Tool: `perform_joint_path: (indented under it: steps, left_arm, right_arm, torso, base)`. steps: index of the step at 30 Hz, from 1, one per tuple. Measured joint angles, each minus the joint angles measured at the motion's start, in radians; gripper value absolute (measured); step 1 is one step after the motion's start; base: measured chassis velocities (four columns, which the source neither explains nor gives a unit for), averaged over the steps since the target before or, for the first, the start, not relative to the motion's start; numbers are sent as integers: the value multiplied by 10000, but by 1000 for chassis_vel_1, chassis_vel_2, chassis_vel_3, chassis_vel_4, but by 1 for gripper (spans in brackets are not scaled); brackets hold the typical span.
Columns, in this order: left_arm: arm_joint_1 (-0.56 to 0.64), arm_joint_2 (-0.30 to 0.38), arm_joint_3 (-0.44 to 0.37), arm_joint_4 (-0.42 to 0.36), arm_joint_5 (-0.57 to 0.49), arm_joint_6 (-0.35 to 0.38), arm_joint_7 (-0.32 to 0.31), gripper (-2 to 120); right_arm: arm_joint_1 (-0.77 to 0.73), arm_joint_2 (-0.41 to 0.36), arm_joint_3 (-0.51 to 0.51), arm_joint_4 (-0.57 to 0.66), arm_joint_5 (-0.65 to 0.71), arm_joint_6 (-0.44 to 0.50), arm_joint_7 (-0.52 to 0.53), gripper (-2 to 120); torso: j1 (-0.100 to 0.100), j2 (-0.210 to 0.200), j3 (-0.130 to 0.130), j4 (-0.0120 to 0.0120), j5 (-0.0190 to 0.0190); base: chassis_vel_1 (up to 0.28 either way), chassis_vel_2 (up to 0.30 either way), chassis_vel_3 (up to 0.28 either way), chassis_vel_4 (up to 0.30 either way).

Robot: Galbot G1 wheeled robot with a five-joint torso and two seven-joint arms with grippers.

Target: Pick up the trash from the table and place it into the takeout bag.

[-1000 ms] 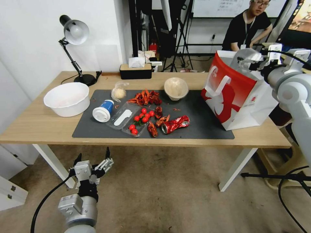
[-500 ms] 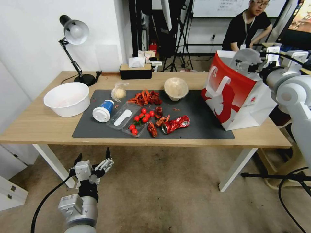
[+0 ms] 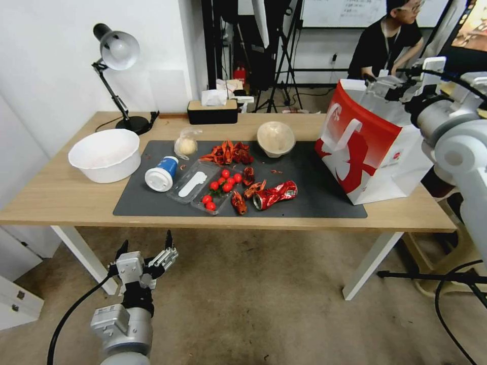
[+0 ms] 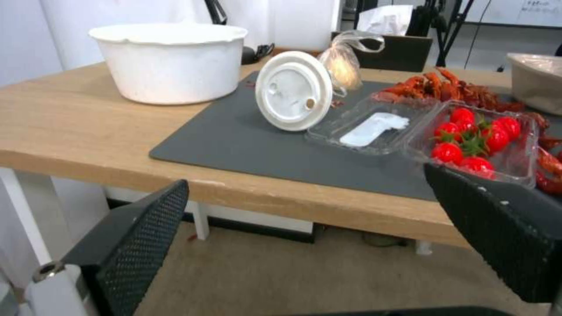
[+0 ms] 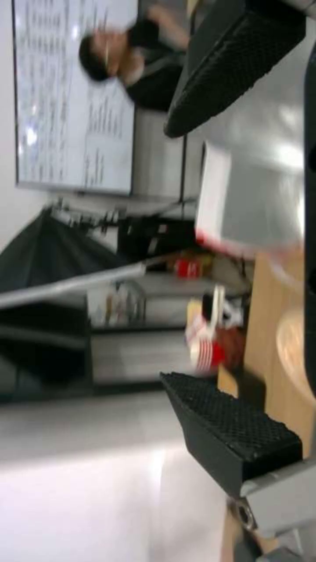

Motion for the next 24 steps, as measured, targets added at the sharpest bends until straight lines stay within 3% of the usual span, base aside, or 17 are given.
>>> perform_joint_path:
  steps: [3, 4, 7, 10, 16, 18, 24]
  left_arm:
    - [-6, -3, 8, 0, -2, -12, 10, 100]
    - [-6, -3, 8, 0, -2, -12, 10, 100]
    - [-10, 31, -16, -1, -11, -44, 29, 100]
    - [-18, 41, -15, 42, -12, -141, 47, 100]
    - [-17, 82, -10, 93, -25, -183, 84, 100]
    - [-14, 108, -25, 97, -46, -197, 109, 100]
    - [-3, 142, -57, 109, -78, -219, 146, 100]
  right_arm:
    - [-1390, -16, 464, 1086, 3, 988, -519, 100]
    - [-1390, -16, 464, 1086, 3, 988, -519, 100]
    - [-3760, 103, 1361, 2420, -325, 1720, -1042, 100]
    - [-4911, 267, 1669, 2900, -671, 2080, -1127, 100]
    - [-6692, 1002, 1749, 3242, -1828, 3000, -1315, 100]
    - [-7605, 1572, 1538, 3236, -2572, 3854, -1487, 100]
    - [-8933, 2476, 1243, 3046, -3491, 5267, -1611, 100]
  torso:
    - [0, 0, 0, 0, 2]
    - [0, 0, 0, 0, 2]
    - [-1, 1, -1, -5, 1]
    - [-2, 0, -1, 0, 0]
    - [-2, 1, -1, -1, 0]
    - [-2, 0, -1, 0, 1]
    - [-3, 1, -1, -2, 1]
  base:
    - [0, 0, 0, 0]
    - [0, 0, 0, 0]
    - [0, 0, 0, 0]
    - [0, 0, 0, 0]
    - [0, 0, 0, 0]
    - [0, 0, 0, 0]
    - [0, 0, 0, 0]
